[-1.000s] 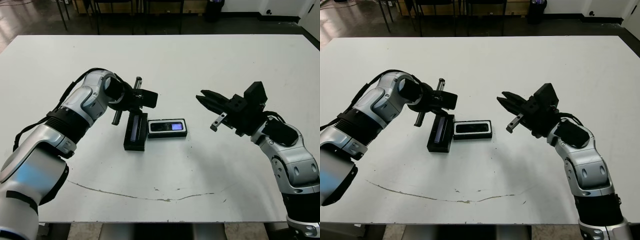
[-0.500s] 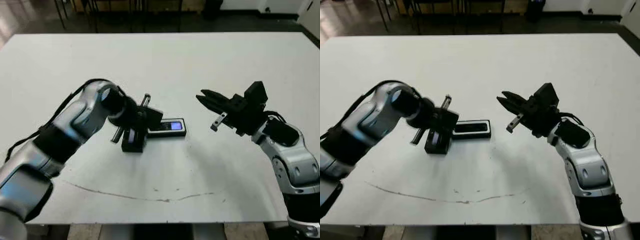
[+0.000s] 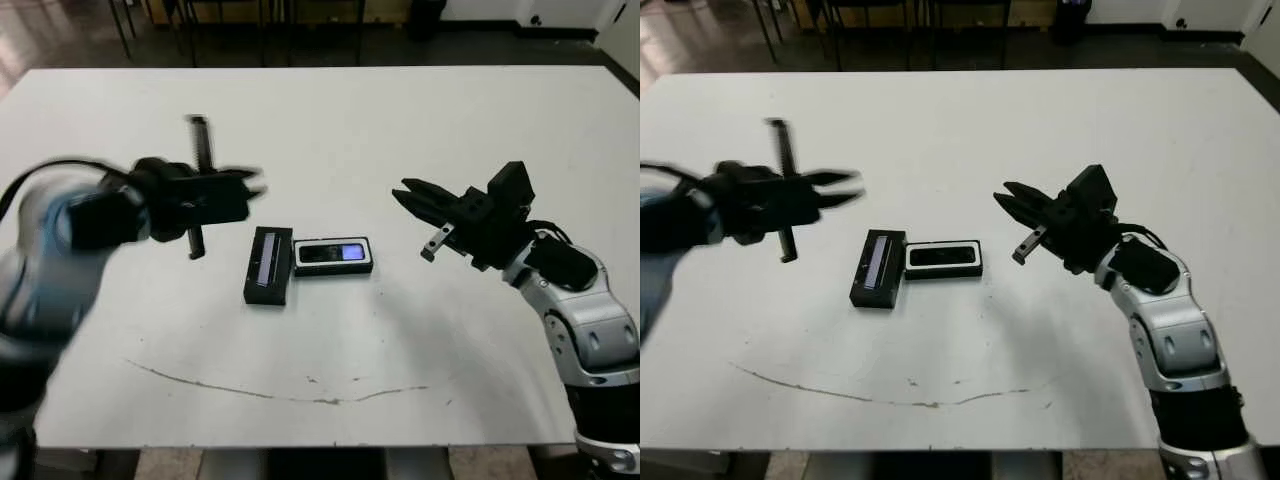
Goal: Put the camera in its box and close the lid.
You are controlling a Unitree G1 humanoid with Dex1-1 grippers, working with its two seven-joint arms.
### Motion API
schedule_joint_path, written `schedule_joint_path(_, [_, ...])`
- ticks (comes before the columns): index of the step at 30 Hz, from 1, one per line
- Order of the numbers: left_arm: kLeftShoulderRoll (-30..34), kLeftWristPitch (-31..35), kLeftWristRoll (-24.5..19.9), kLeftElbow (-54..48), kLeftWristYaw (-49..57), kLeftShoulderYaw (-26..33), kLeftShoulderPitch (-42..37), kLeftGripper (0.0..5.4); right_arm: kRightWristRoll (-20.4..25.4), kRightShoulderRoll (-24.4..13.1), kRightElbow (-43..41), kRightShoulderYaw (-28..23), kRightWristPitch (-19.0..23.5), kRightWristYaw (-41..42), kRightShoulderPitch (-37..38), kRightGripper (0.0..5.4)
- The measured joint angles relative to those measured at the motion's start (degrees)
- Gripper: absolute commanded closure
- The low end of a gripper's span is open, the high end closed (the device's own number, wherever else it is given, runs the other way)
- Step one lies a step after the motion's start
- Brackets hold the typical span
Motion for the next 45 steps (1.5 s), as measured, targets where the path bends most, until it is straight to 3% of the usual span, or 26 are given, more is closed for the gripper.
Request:
schedule_joint_path(5, [-7.93, 4.96, -2.76, -5.71, 8.27, 1.65, 12.48, 3.41, -0.16, 0.22, 0.18, 0.09, -0.01, -0.82, 0.02, 5.4])
schedule_joint_path(9, [-13.61, 15.35, -5.52, -7.15, 11.31, -0.52, 18.08, 2.44, -0.27, 0.33, 0.31, 0.34, -0.17, -0.88, 0.02, 5.4])
schedule_joint_path(14, [-17.96, 31.94, -6.91, -10.52, 15.1, -4.24, 16.88, 1.28, -0.59, 0.66, 0.84, 0.85, -0.75, -0.9, 0.02, 5.4])
schedule_joint_path(19, [-19.16, 42.26, -10.76, -12.1, 16.0, -4.9, 12.88, 0.11, -0.83, 1.17, 1.19, 1.05, -0.8, -0.91, 0.06, 5.4])
schedule_joint_path(25, [-23.2, 46.77, -17.68, -12.06, 17.53, -2.73, 10.26, 0.02, -1.38, 1.44, 1.18, 1.15, -1.53, -0.91, 0.75, 5.4])
schedule_joint_path(35, [-24.07, 50.56, -24.63, -11.88, 19.87, -2.05, 8.93, 0.02, -1.81, 1.77, 1.14, 1.54, -1.54, -1.31, 1.34, 5.4])
schedule_joint_path(45, [-23.92, 48.29, -24.59, -11.8, 28.25, -8.36, 13.34, 0.02, -1.96, 1.88, 1.15, 1.7, -1.54, -1.32, 1.35, 5.4])
